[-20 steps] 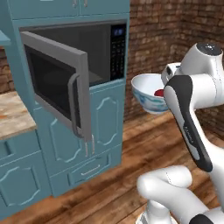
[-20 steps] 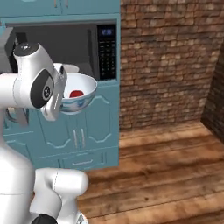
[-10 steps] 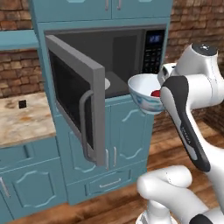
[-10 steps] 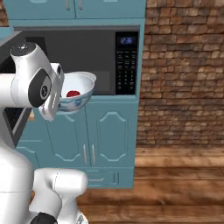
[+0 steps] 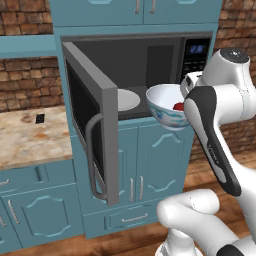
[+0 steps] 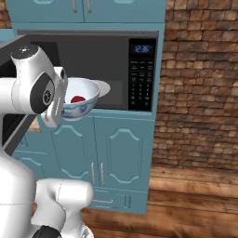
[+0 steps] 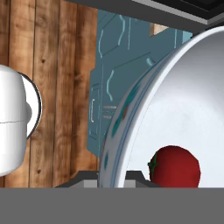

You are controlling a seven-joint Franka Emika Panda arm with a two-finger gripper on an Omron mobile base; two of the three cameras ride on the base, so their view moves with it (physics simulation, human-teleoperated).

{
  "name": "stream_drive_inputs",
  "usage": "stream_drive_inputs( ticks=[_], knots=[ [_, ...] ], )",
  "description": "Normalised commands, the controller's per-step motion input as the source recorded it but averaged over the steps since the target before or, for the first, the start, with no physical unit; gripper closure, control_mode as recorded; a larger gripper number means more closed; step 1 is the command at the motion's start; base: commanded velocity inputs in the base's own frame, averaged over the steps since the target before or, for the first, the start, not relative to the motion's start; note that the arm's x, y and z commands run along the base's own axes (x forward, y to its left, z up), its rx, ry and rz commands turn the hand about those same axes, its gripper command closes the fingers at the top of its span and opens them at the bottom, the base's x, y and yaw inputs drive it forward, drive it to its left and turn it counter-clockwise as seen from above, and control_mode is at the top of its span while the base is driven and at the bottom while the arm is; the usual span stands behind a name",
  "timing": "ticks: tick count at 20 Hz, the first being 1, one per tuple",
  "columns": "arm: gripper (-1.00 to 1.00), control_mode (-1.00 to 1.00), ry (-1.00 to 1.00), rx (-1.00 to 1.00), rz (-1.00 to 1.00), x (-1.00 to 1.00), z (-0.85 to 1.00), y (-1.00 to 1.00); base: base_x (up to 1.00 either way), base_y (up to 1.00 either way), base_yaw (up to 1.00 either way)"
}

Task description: Pick the tomato from the sink and place it in the bowl. Then pick the bowl and place it in the microwave. Then close the microwave door and press the start button.

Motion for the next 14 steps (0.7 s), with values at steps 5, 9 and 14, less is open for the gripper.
stream_drive_inputs(
  ticks=[5, 9, 14],
  knots=[
    [1.0, 1.0, 0.0, 0.0, 0.0, 0.0, 0.0, 0.0, 0.41, 0.0, 0.06],
    [1.0, 1.0, 0.0, 0.0, 0.0, 0.0, 0.0, 0.0, 0.15, 0.0, -0.06],
    [1.0, 1.0, 0.0, 0.0, 0.0, 0.0, 0.0, 0.0, 0.04, 0.25, -0.08]
  ],
)
